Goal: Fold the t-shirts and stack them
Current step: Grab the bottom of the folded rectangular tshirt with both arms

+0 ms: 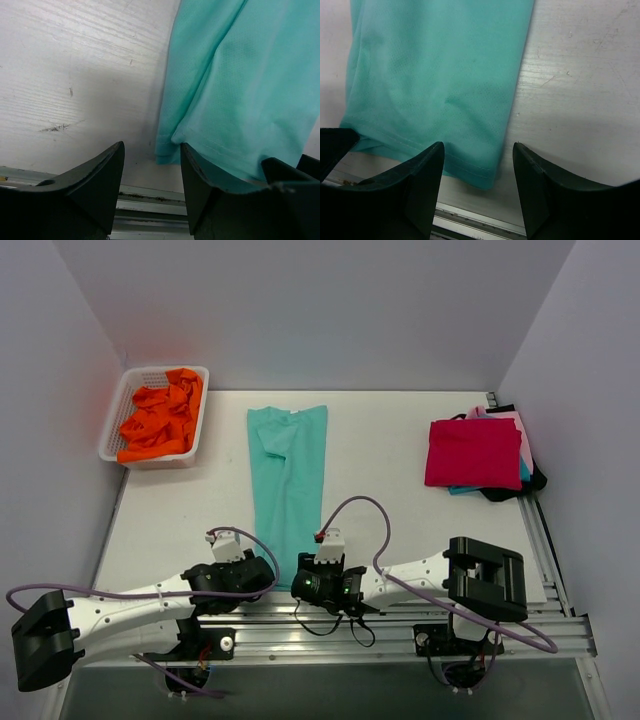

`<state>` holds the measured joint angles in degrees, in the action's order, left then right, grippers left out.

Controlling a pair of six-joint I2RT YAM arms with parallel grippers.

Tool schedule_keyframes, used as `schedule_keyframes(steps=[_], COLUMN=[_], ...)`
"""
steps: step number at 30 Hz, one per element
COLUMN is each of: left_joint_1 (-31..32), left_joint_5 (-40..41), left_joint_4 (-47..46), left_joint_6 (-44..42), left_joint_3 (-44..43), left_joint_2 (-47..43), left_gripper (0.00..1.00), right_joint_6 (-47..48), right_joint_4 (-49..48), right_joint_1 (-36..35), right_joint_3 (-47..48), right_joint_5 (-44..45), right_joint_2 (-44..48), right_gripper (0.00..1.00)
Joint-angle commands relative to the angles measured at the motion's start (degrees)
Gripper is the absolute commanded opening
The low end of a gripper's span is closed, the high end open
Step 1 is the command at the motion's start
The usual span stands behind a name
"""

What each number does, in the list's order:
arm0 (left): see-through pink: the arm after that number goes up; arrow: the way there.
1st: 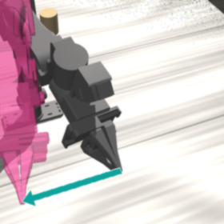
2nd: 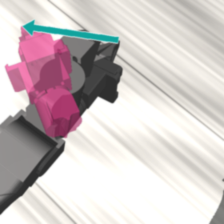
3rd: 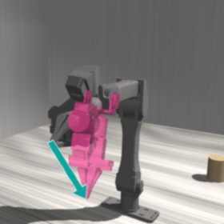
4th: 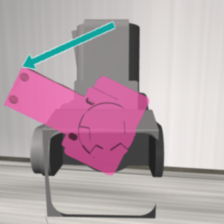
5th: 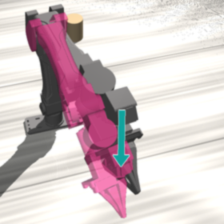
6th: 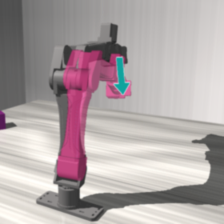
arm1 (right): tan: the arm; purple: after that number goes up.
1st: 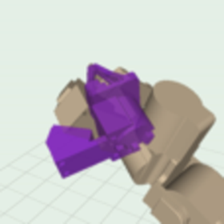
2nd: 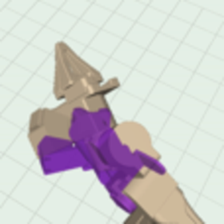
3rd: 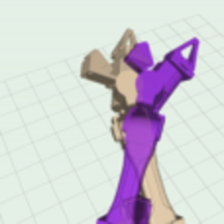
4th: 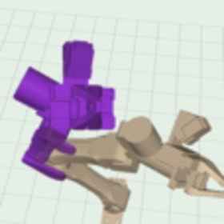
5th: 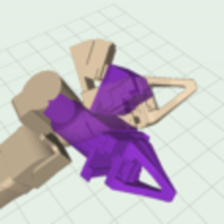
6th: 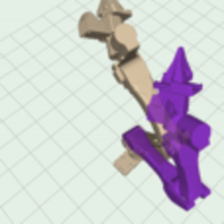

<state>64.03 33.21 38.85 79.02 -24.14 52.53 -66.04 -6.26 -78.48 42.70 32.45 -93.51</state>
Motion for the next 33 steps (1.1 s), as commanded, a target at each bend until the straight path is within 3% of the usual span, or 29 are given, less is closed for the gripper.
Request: schedule_keyframes(steps=[1,6,7,11,19,21,24,25,28,33], left_joint_1=[0.31,0.39,0.39,0.39,0.48,0.48,0.48,0.48,0.48,1.09], left_joint_5=[2.21,1.86,1.86,1.77,1.42,1.51,1.94,2.21,2.56,3.26], left_joint_4=[1.84,0.27,-0.35,-1.41,-7.29,-7.91,-8.79,-8.62,-8.01,-4.14], left_joint_6=[3.51,2.98,2.89,2.72,2.54,2.63,2.45,2.45,2.36,2.27], left_joint_3=[-0.56,-0.12,0.06,0.23,1.38,1.73,2.08,2.17,2.08,0.5], left_joint_2=[1.43,1.26,1.26,1.87,6.53,7.14,7.15,7.06,6.44,3.73], left_gripper=[0.57,0.52,0.51,0.5,0.48,0.44,0.31,0.21,0.05,0.02], right_joint_6=[-1.63,-2.07,-2.25,-2.78,-3.13,-3.22,-3.22,-3.22,-3.13,-4.44], right_joint_4=[1.16,1.95,1.96,1.26,0.55,0.37,0.11,0.02,-0.24,3.97], right_joint_1=[-0.27,-0.1,-0.1,0.25,0.52,0.61,0.87,1.04,1.22,1.13], right_joint_3=[1.34,0.63,0.37,-0.77,-2.27,-2.44,-2.71,-2.79,-3.06,-2.71], right_joint_5=[0.86,1.65,1.65,1.66,1.22,1.04,0.95,0.86,0.6,2.44], right_joint_2=[-0.27,0.7,0.79,0.97,0.53,0.35,0.09,0.09,0.09,2.1], right_gripper=[0.53,0.49,0.42,0.33,0.25,0.22,0.19,0.17,0.01,0.0])
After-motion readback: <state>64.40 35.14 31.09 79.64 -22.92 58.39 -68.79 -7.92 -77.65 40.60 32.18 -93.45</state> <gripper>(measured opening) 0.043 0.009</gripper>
